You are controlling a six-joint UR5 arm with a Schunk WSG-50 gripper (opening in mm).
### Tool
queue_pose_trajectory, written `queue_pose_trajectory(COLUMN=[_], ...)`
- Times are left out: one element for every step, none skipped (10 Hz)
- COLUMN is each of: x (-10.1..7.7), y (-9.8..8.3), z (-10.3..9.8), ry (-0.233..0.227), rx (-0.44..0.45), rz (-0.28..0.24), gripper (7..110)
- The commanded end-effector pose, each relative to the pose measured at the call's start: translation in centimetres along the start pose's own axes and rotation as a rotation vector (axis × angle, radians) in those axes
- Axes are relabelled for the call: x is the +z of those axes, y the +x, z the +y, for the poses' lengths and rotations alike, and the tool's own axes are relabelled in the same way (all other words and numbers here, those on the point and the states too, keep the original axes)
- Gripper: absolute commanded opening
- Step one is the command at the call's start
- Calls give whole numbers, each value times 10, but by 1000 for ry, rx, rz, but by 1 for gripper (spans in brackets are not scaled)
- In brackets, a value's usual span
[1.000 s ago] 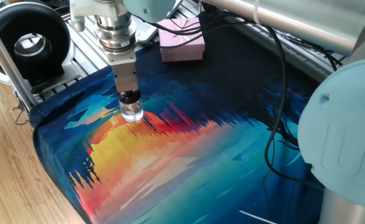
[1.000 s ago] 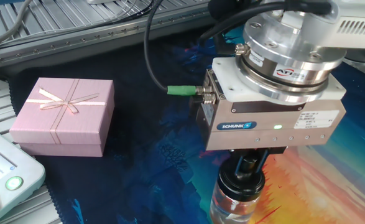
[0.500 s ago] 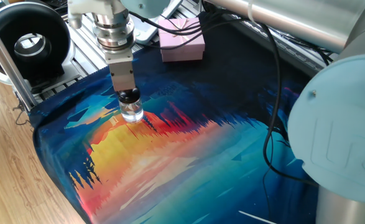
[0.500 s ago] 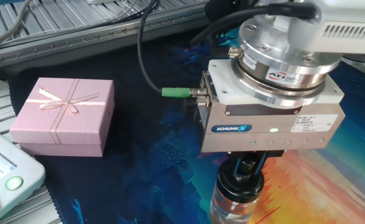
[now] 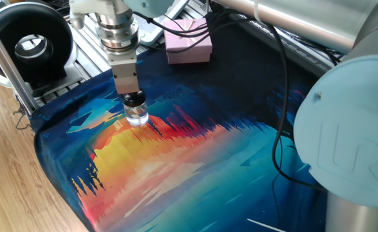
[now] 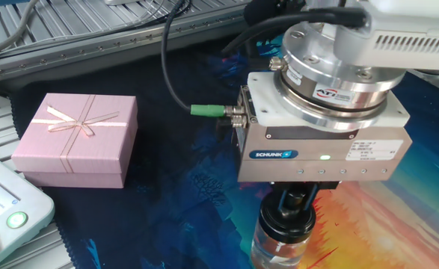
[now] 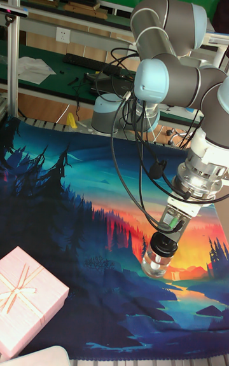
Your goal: Screw the lid onto the jar
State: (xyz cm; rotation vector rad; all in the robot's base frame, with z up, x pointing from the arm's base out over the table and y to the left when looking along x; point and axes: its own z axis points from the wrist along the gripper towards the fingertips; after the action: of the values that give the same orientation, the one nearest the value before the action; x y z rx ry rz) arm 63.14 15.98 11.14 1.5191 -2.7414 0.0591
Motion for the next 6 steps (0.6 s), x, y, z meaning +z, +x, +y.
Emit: queue_pose_trajectory(x=[-4,-4,-4,-4,-3,-2], y=[-2,-6,-10,-10,-10,-9], z=[2,4,5,5,3,1], ry=[-10,-22,-30,-32,-30,-29], rx=[72,92,108,114,120,129], rz=[9,-5,-20,-22,-20,-19], gripper=[7,7,7,7,7,7])
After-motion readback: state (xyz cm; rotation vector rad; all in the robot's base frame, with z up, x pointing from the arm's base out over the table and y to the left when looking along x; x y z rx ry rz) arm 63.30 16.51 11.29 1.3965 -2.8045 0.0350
